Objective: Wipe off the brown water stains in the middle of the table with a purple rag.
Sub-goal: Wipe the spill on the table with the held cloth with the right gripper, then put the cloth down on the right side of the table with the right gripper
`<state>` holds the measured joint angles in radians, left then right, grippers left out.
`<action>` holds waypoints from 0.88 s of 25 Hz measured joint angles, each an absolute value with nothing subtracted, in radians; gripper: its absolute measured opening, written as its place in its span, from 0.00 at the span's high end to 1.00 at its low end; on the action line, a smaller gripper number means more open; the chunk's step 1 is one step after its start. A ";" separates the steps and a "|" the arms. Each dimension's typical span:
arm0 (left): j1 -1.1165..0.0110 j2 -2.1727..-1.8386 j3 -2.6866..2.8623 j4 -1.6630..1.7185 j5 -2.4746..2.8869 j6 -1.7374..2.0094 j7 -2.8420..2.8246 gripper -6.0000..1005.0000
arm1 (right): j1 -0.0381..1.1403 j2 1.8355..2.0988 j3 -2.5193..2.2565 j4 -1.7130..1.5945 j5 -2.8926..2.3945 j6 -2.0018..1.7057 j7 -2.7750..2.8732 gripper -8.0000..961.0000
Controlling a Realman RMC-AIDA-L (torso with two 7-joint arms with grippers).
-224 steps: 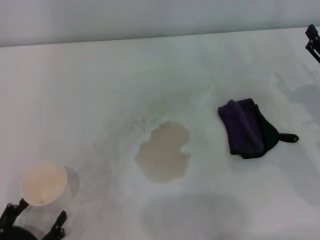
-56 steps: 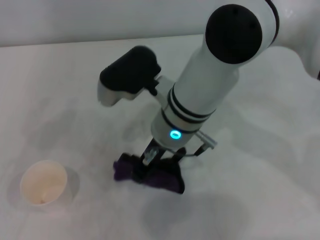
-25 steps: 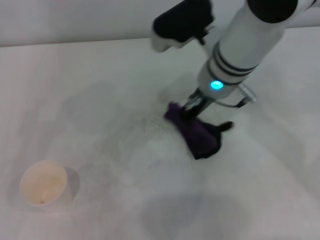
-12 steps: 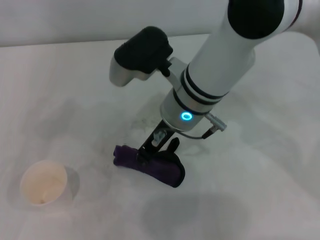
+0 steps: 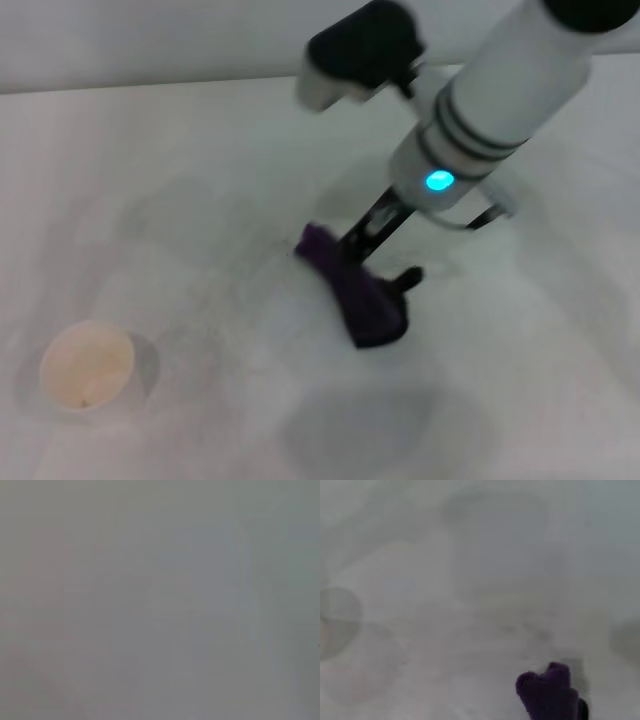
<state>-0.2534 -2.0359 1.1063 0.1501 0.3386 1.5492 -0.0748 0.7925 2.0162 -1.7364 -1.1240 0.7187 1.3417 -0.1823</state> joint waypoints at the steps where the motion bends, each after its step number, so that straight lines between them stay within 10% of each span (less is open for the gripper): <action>1: -0.253 -2.036 1.106 0.150 0.339 1.549 -0.074 0.11 | 0.783 2.015 -1.705 -1.137 0.691 1.363 -0.183 0.92; 22: -0.279 -2.034 1.104 0.141 0.341 1.524 -0.072 0.11 | 0.763 2.011 -1.376 -1.006 0.467 1.421 -0.300 0.91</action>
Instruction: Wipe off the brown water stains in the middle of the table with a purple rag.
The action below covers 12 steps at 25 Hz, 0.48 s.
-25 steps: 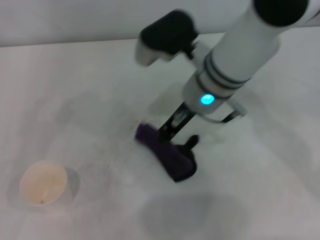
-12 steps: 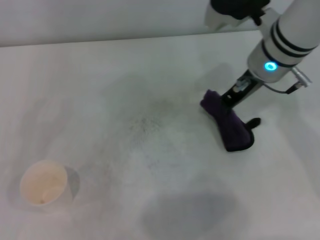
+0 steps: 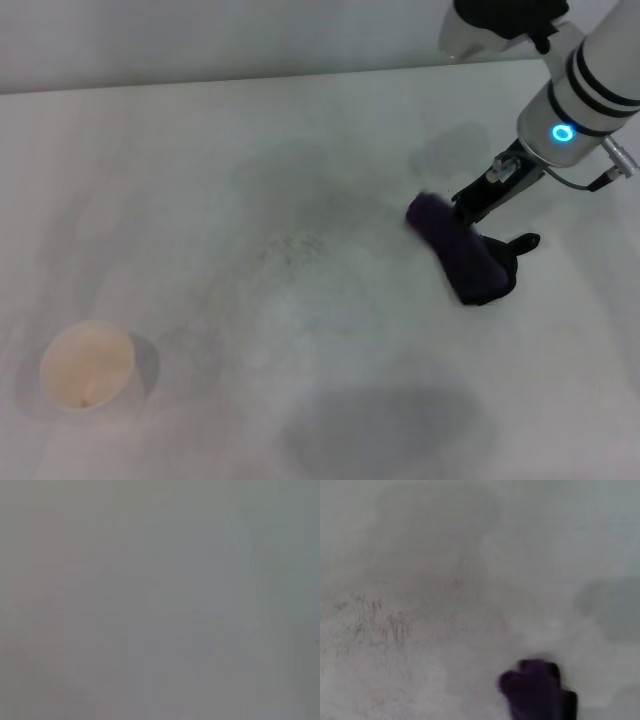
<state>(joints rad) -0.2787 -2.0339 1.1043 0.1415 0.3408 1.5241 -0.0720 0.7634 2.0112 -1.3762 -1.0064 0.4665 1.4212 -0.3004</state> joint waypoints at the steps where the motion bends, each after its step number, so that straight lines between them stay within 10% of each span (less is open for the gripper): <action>1: -0.281 -2.033 1.104 0.141 0.341 1.523 -0.072 0.11 | 0.765 2.011 -1.364 -1.000 0.467 1.420 -0.305 0.89; 12: -0.289 -2.048 1.101 0.148 0.333 1.500 -0.037 0.11 | 0.728 2.007 -1.095 -1.010 0.472 1.326 -0.473 0.69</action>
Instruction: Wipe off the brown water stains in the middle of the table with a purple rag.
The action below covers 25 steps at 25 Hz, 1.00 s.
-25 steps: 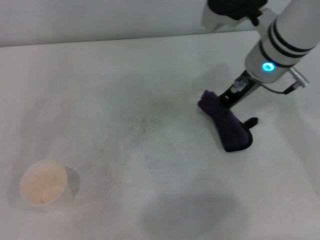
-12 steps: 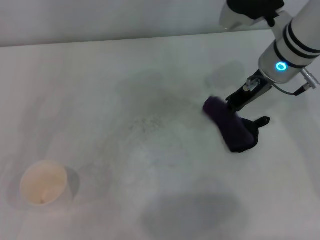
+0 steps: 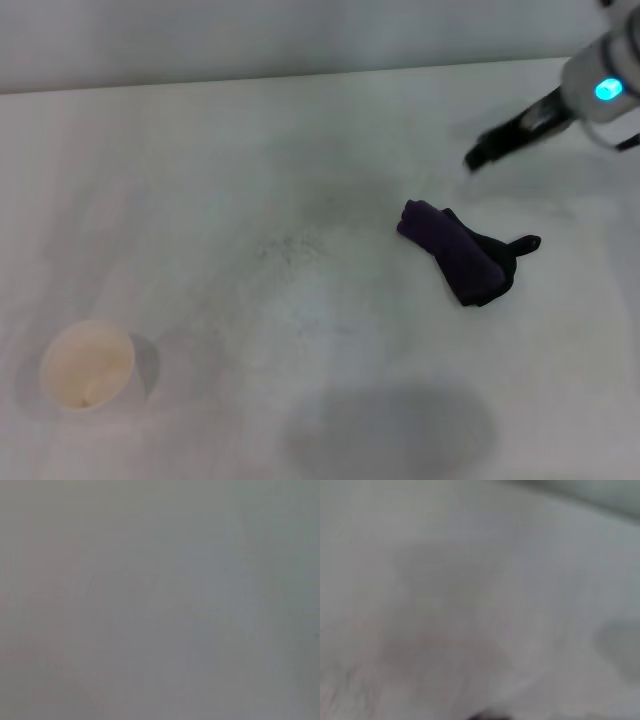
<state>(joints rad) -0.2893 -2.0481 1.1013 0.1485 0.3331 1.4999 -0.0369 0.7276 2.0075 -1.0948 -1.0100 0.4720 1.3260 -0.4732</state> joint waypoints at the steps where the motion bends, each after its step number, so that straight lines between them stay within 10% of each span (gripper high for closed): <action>1: -0.289 -2.052 1.101 0.149 0.331 1.498 -0.032 0.11 | 0.721 2.007 -1.036 -1.010 0.480 1.305 -0.514 0.68; 8: -0.290 -2.076 1.100 0.141 0.286 1.495 -0.006 0.11 | 0.664 1.992 -0.710 -0.961 0.644 1.135 -0.855 0.65; 17: -0.318 -2.087 1.100 0.082 0.208 1.492 -0.025 0.11 | 0.563 1.901 -0.516 -0.610 1.262 0.994 -1.521 0.61; 25: -0.366 -2.089 1.100 -0.013 0.165 1.485 -0.034 0.11 | 0.484 1.962 -0.344 -0.416 1.779 0.994 -2.158 0.58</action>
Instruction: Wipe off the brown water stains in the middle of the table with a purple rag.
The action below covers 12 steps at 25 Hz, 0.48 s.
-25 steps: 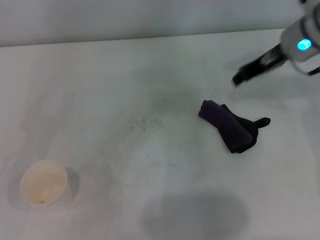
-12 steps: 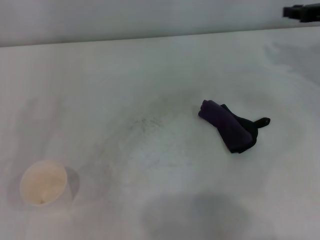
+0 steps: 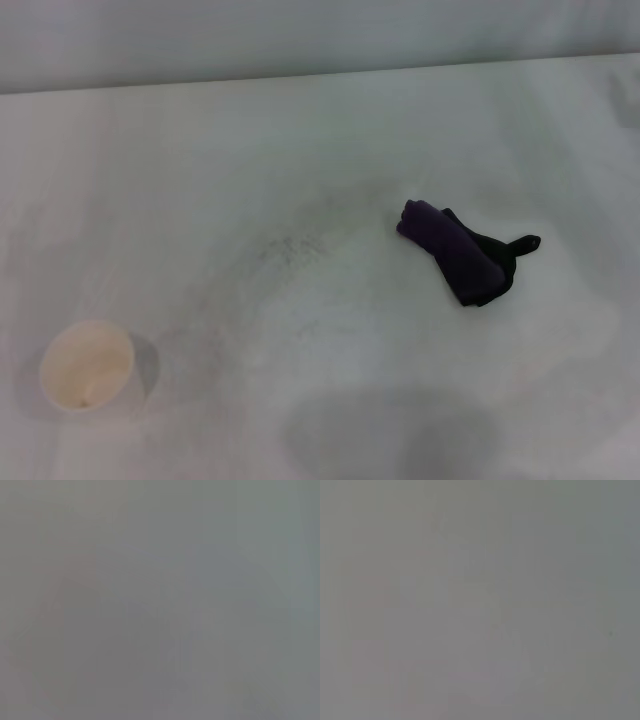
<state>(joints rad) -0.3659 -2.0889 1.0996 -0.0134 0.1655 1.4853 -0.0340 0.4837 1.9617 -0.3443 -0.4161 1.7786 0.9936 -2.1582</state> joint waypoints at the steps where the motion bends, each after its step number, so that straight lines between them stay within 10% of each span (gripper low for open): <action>1: -0.366 -2.089 1.100 -0.018 0.165 1.485 -0.035 0.11 | 0.478 1.976 -0.342 -0.407 1.817 0.999 -2.216 0.58; 12: -0.379 -2.088 1.109 -0.020 0.189 1.494 -0.038 0.11 | 0.446 2.013 -0.334 -0.157 2.043 1.193 -2.651 0.56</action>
